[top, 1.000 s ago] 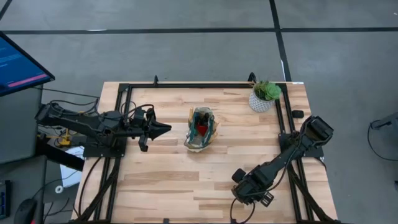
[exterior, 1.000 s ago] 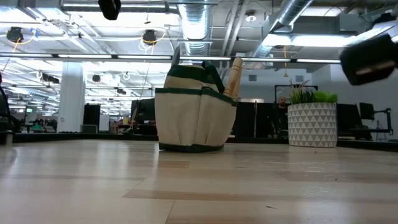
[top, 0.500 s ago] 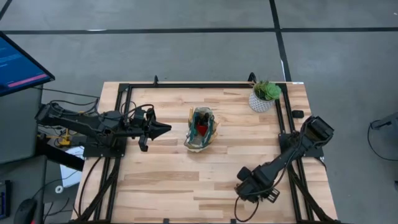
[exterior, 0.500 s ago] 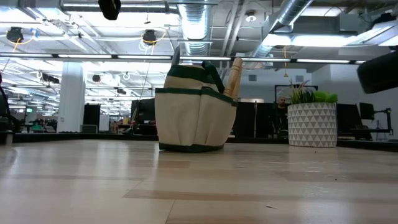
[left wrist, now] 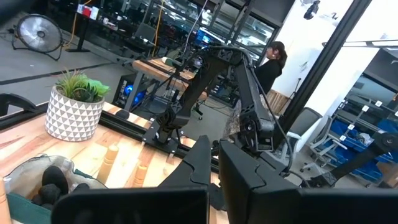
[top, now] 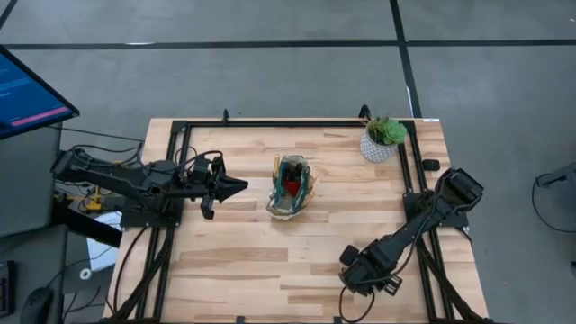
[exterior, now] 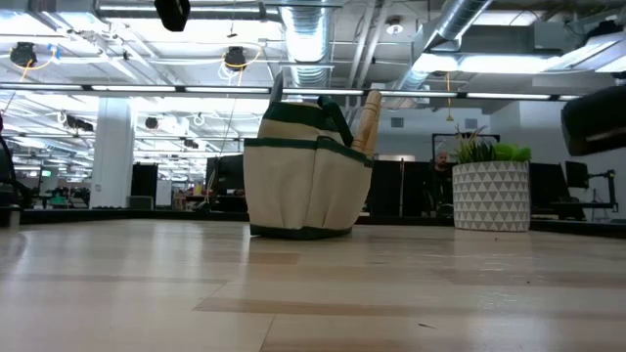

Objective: Pick & Place Garden tools in Gardening bag
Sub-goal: Put the green shear scissors into the gardening bag

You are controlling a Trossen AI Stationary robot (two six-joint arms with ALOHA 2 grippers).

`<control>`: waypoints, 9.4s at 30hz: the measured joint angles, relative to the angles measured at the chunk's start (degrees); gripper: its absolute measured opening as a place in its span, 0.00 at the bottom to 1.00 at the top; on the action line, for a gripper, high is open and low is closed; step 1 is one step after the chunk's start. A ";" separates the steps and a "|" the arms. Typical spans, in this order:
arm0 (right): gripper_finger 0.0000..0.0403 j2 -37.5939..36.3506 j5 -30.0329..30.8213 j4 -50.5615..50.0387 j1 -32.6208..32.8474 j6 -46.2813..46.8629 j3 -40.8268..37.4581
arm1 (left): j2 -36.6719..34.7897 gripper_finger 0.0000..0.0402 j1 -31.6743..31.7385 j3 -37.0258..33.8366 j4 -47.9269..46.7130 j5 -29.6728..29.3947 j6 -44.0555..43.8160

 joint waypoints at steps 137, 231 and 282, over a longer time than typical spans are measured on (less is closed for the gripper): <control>0.12 33.78 102.66 57.08 -16.47 -6.09 53.05 | -19.96 0.00 -0.20 0.02 1.18 17.68 -4.66; 0.52 27.41 97.73 -1.72 -14.78 66.20 50.41 | -19.82 0.00 -0.20 0.02 0.87 17.59 -2.99; 0.09 22.43 68.90 -13.17 -22.21 57.00 50.31 | -19.52 0.00 -0.20 0.00 -0.42 20.31 -2.49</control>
